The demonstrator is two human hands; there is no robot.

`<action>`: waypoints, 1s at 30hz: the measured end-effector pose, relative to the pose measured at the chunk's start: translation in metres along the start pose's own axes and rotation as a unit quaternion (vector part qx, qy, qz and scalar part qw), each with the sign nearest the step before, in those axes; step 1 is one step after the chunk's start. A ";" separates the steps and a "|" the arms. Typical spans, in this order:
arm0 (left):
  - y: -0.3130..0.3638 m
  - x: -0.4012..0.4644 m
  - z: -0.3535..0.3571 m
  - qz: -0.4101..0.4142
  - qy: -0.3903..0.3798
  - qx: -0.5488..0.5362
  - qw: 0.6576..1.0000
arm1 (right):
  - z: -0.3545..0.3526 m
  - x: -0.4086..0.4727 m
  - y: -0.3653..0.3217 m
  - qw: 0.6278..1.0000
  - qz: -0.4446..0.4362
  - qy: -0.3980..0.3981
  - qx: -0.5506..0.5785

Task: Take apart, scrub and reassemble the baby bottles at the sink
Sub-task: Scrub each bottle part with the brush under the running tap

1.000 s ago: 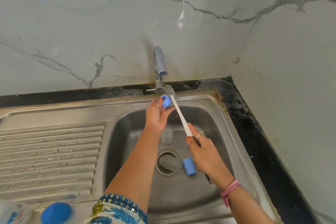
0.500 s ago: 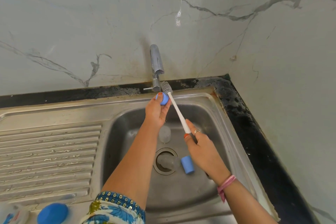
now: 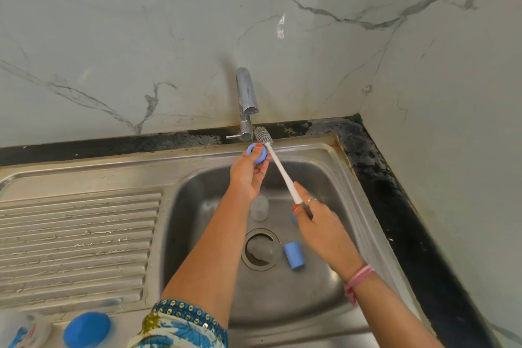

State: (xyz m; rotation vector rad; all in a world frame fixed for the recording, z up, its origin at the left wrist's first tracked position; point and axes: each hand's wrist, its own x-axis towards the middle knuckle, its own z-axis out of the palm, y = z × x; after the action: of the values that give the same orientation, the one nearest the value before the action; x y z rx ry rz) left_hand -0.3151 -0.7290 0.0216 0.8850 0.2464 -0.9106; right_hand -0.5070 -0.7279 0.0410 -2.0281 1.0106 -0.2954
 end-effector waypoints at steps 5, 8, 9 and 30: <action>0.013 0.009 0.000 0.023 0.056 -0.057 0.997 | 0.009 -0.029 0.002 0.999 -0.035 -0.010 -0.034; 0.007 0.005 -0.003 0.000 0.039 -0.026 0.999 | 0.009 -0.027 0.008 0.999 -0.021 -0.004 -0.026; 0.004 0.003 -0.004 -0.011 0.026 -0.012 1.000 | 0.007 -0.021 0.008 1.000 -0.017 -0.001 -0.023; 0.005 0.006 -0.007 0.005 0.014 0.081 0.997 | 0.000 0.004 0.022 0.997 -0.034 0.065 0.032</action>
State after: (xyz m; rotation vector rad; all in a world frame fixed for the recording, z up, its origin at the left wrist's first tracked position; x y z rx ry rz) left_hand -0.3066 -0.7258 0.0169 1.0488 0.1929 -0.9188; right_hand -0.5166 -0.7383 0.0241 -2.0080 0.9998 -0.4964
